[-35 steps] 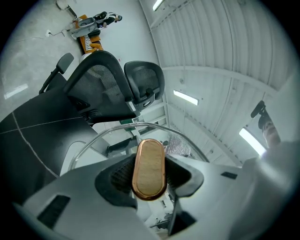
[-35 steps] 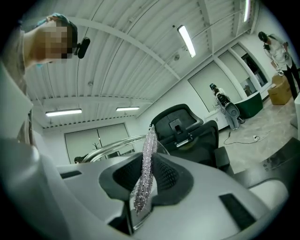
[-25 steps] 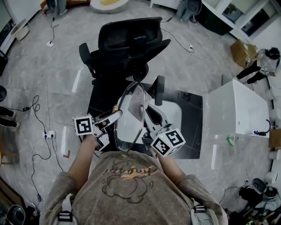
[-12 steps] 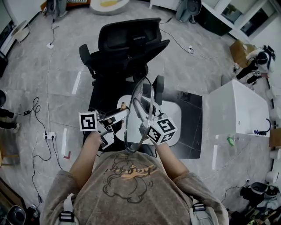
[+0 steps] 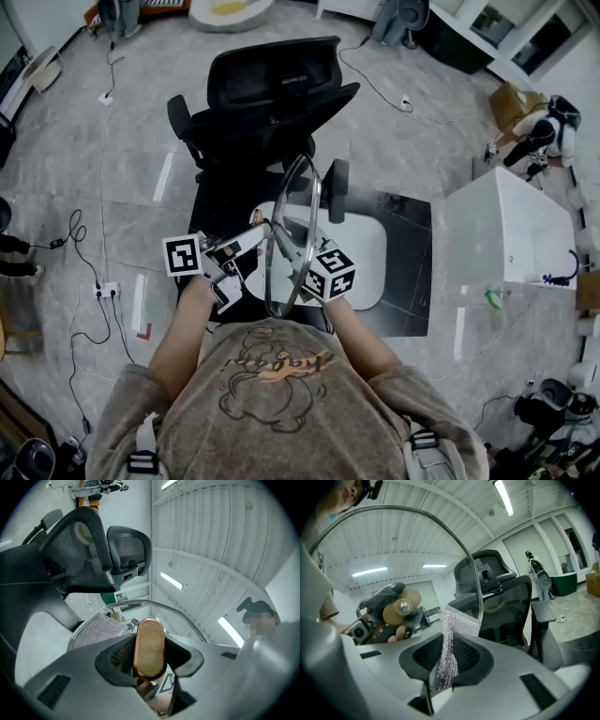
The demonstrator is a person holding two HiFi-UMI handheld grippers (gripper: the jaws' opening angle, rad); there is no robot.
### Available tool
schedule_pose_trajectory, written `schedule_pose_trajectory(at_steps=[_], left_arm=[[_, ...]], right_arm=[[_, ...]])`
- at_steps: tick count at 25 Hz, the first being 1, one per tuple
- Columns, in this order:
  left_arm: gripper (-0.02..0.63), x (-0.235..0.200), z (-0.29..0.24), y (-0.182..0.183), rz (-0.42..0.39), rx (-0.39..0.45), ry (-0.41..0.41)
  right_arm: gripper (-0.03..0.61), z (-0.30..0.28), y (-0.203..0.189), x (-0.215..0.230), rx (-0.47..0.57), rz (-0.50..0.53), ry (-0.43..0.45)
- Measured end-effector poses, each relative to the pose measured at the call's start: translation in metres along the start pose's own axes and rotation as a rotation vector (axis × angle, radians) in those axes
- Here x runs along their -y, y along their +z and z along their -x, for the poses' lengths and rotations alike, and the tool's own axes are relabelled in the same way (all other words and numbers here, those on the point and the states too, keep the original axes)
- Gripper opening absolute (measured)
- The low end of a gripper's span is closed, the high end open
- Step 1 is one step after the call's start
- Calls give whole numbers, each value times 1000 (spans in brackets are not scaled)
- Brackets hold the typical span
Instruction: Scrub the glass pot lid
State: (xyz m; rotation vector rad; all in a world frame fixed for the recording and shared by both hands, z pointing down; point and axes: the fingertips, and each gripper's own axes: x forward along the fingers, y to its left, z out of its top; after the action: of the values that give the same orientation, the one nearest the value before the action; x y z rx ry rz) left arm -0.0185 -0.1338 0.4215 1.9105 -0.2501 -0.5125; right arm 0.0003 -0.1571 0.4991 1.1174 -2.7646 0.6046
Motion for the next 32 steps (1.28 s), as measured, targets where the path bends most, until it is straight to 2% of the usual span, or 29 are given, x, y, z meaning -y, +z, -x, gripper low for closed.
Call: schedule_pose_trajectory(at_steps=[10, 18, 23, 27, 32], left_arm=[[179, -11, 12, 15, 35, 94, 15], [179, -25, 21, 22, 31, 152, 67], [179, -36, 25, 27, 25, 178, 113], [179, -42, 29, 32, 36, 189, 117], [179, -43, 33, 34, 51, 198, 103]], right_arm=[[81, 10, -34, -38, -96, -67, 139], [81, 36, -51, -76, -177, -134, 309], [81, 52, -38, -90, -178, -174, 420], [83, 64, -21, -99, -168, -174, 497], [83, 79, 19, -104, -74, -195, 572]])
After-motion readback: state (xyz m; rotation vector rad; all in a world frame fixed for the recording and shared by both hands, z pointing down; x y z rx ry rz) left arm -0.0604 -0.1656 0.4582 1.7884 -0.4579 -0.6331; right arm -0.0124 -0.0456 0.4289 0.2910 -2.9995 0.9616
